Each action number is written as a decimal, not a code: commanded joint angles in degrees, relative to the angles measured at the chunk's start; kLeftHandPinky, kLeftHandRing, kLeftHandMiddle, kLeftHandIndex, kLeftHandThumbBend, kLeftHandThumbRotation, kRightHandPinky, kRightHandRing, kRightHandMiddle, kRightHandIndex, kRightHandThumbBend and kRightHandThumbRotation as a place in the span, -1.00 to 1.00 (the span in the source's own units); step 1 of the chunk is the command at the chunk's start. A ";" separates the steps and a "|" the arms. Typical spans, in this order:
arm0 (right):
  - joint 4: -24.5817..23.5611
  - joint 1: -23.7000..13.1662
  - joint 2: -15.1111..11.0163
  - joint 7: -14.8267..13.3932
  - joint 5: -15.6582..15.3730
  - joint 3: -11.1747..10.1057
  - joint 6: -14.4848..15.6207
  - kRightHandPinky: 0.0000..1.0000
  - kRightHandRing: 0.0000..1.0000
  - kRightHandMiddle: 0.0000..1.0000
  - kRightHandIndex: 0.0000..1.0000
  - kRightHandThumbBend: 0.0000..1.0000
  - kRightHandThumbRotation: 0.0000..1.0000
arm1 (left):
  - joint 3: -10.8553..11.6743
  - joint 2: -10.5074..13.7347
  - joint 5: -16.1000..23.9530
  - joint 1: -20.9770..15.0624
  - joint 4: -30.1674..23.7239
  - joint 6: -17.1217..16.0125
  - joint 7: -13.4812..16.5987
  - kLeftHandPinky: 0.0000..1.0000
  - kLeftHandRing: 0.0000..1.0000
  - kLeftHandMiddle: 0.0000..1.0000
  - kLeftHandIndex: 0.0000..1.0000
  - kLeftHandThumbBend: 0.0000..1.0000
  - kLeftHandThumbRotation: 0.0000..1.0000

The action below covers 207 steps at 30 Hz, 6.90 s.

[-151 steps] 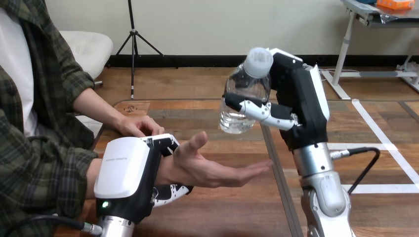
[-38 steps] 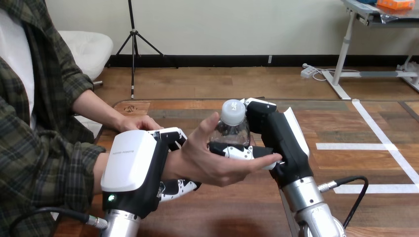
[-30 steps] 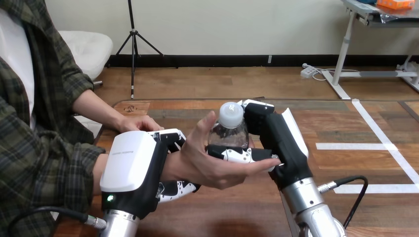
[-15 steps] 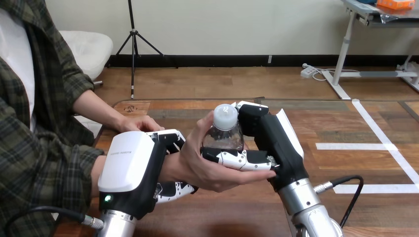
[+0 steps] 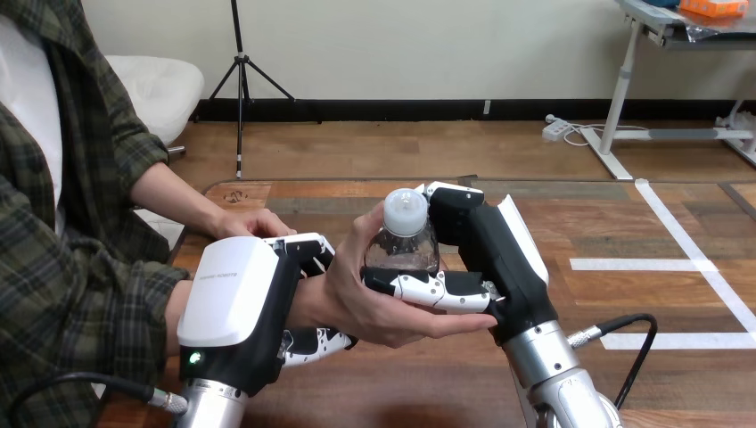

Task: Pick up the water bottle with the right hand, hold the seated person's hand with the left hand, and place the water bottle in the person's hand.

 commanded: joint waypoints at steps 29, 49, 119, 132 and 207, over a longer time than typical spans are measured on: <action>-2.82 -0.06 0.66 2.63 1.37 1.78 0.74 -0.30 -0.22 -0.13 -0.10 0.41 -1.00 | 0.88 -1.27 -1.26 -3.95 -2.55 -2.27 3.28 -0.34 -0.24 -0.17 -0.18 0.53 -1.00; -8.14 0.24 -2.14 7.17 0.34 3.09 7.27 0.86 0.93 0.95 0.94 0.62 -0.70 | 0.57 -1.12 0.19 -4.64 -2.32 -1.83 3.66 -0.34 -0.24 -0.16 -0.16 0.53 -1.00; -7.64 -0.83 -3.14 10.43 7.09 -0.59 9.86 1.00 1.00 1.00 0.96 0.41 -0.59 | 3.44 3.89 -42.99 -6.16 3.67 -22.63 -33.15 0.91 0.94 0.95 0.89 0.77 -0.44; -6.86 -0.78 -3.18 10.64 7.24 -1.65 9.37 0.95 0.97 0.98 0.91 0.35 -0.66 | 4.59 2.62 -43.72 -4.96 3.62 -23.60 -34.63 0.84 0.91 0.92 0.86 0.74 -0.47; -15.76 2.66 -0.67 9.12 15.73 -7.12 3.22 0.60 0.74 0.78 0.73 0.08 0.15 | 8.59 -9.46 -62.52 -3.60 8.03 -34.67 -44.85 0.58 0.69 0.70 0.73 0.68 0.18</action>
